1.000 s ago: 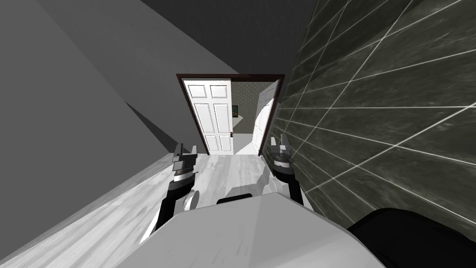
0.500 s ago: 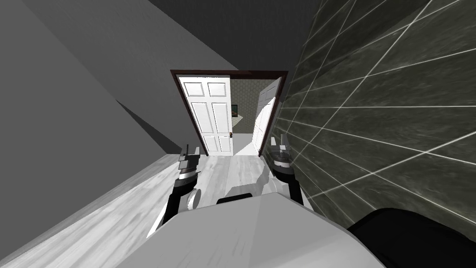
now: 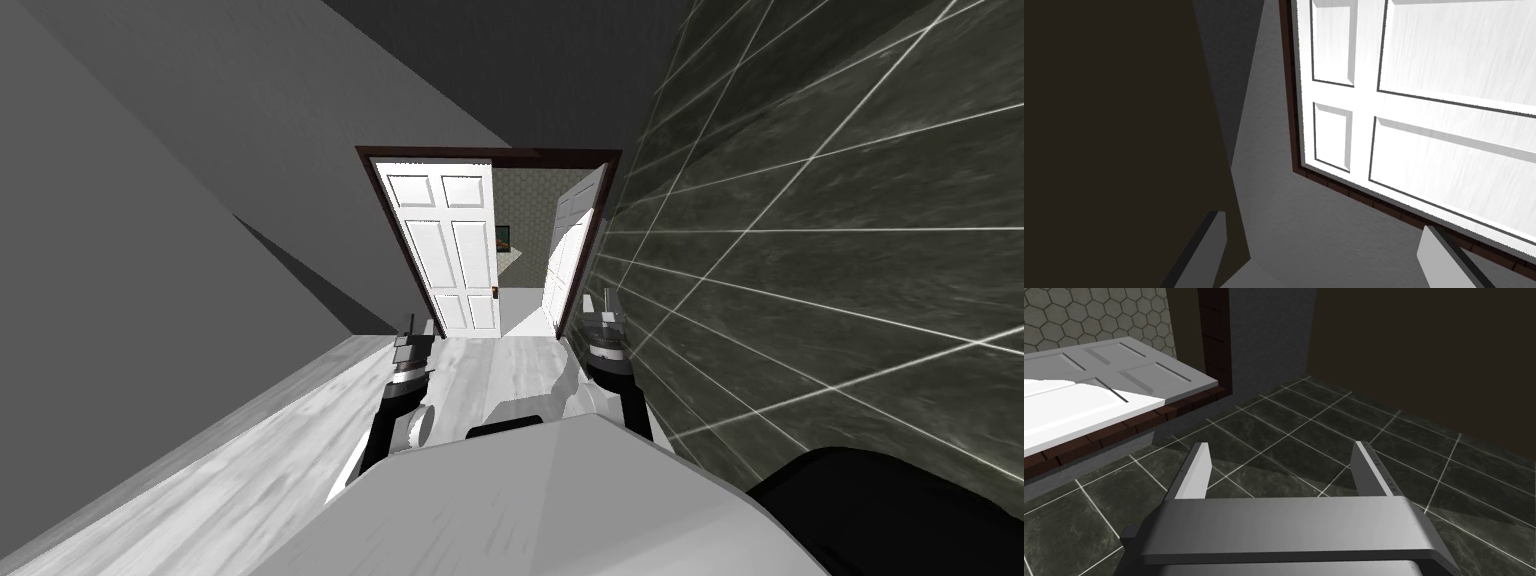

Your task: Push the door open

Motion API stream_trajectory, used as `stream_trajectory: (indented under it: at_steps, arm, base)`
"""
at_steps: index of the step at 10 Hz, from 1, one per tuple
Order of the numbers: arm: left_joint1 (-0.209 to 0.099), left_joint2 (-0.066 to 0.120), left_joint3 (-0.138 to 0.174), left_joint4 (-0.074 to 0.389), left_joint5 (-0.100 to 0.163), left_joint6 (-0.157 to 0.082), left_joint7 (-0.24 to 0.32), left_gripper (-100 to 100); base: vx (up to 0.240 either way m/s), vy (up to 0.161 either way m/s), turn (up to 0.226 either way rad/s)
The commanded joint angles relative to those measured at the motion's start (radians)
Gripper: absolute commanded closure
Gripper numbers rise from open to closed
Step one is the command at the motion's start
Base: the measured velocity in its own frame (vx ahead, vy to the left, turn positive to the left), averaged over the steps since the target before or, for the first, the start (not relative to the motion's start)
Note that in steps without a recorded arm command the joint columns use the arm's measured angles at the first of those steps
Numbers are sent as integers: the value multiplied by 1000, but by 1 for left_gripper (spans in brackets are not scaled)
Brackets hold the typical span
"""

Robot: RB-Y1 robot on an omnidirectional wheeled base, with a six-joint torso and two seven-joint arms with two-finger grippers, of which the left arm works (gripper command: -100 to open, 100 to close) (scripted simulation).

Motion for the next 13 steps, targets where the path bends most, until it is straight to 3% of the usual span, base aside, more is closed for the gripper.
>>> stream_trajectory:
  at_steps: [1,12,13]
  arm:
    - [-24,1,1,45,-3,-5,-2,-100]
    - [-150,25,21,346,-15,-50,6,-100]
    - [-150,25,21,349,-15,-50,6,-100]
  base:
    - [86,-14,-22]
    - [100,-18,-22]
    - [65,-19,-2]
